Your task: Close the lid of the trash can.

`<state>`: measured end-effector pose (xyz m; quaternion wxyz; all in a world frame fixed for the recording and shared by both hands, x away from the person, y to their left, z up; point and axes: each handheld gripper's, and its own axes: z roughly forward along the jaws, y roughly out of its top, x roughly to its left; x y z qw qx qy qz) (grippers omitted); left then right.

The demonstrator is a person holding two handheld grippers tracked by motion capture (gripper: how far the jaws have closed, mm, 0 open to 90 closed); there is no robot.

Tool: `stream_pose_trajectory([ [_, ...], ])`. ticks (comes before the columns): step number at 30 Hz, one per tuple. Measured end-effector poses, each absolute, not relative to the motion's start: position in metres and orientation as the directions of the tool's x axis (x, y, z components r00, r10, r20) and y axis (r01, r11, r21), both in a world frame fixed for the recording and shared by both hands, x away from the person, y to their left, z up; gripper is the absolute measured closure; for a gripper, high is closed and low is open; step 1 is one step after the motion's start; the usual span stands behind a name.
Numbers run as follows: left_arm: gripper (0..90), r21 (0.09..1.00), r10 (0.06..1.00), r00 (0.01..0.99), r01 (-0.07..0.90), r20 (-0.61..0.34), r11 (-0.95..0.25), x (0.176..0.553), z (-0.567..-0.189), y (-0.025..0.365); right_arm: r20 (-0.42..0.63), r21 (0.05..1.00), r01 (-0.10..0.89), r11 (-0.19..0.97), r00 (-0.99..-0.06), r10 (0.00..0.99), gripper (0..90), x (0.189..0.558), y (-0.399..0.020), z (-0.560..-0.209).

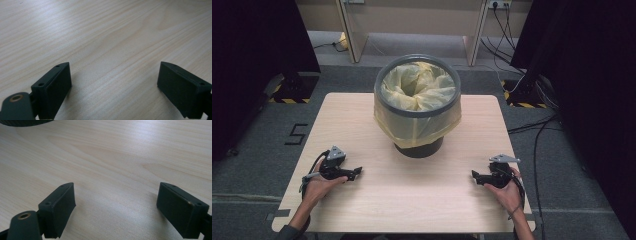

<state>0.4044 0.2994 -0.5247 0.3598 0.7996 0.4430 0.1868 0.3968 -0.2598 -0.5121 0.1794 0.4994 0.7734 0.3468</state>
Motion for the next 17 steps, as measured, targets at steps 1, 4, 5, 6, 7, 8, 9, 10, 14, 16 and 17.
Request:
stream_pose_trajectory([
  [1, 11.0, 0.74, 0.843, 0.537, 0.574, -0.019, -0.349, 0.4044, -0.5246, 0.2994, 0.072, 0.716, 0.649, 0.258, -0.436, 0.897, 15.5, 0.3968, -0.2599, -0.5121],
  [4, 10.9, 0.74, 0.843, 0.538, 0.574, -0.02, -0.349, 0.4044, -0.5246, 0.2994, 0.073, 0.716, 0.649, 0.257, -0.436, 0.897, 15.5, 0.3967, -0.2602, -0.5122],
  [5, 10.9, 0.74, 0.843, 0.538, 0.575, -0.019, -0.349, 0.4044, -0.5246, 0.2994, 0.071, 0.716, 0.648, 0.259, -0.437, 0.897, 15.5, 0.3968, -0.2601, -0.5122],
  [6, 10.9, 0.74, 0.843, 0.538, 0.575, -0.02, -0.349, 0.4044, -0.5246, 0.2994, 0.07, 0.716, 0.648, 0.26, -0.437, 0.897, 15.4, 0.3968, -0.26, -0.5122],
  [7, 10.9, 0.74, 0.843, 0.537, 0.575, -0.019, -0.349, 0.4044, -0.5246, 0.2994, 0.072, 0.716, 0.648, 0.258, -0.436, 0.897, 15.4, 0.3968, -0.2602, -0.5123],
  [8, 10.9, 0.74, 0.843, 0.538, 0.575, -0.019, -0.349, 0.4044, -0.5246, 0.2994, 0.073, 0.716, 0.649, 0.256, -0.435, 0.897, 15.4, 0.3968, -0.2601, -0.5123],
  [9, 10.9, 0.74, 0.843, 0.538, 0.574, -0.019, -0.349, 0.4044, -0.5246, 0.2994, 0.074, 0.716, 0.649, 0.256, -0.436, 0.897, 15.3, 0.3969, -0.2602, -0.5124],
  [10, 10.9, 0.74, 0.843, 0.538, 0.574, -0.019, -0.349, 0.4044, -0.5246, 0.2994, 0.073, 0.717, 0.648, 0.257, -0.436, 0.897, 15.4, 0.3969, -0.2602, -0.5124],
  [14, 10.9, 0.74, 0.843, 0.538, 0.575, -0.019, -0.349, 0.4044, -0.5246, 0.2994, 0.069, 0.717, 0.647, 0.259, -0.436, 0.897, 15.2, 0.397, -0.26, -0.5125],
  [16, 10.8, 0.74, 0.843, 0.537, 0.575, -0.02, -0.349, 0.4045, -0.5246, 0.2993, 0.07, 0.718, 0.646, 0.258, -0.436, 0.897, 15.2, 0.397, -0.2601, -0.5126],
  [17, 10.8, 0.74, 0.844, 0.536, 0.575, -0.019, -0.349, 0.4045, -0.5246, 0.2992, 0.072, 0.718, 0.647, 0.257, -0.436, 0.897, 15.2, 0.397, -0.2601, -0.5126],
])
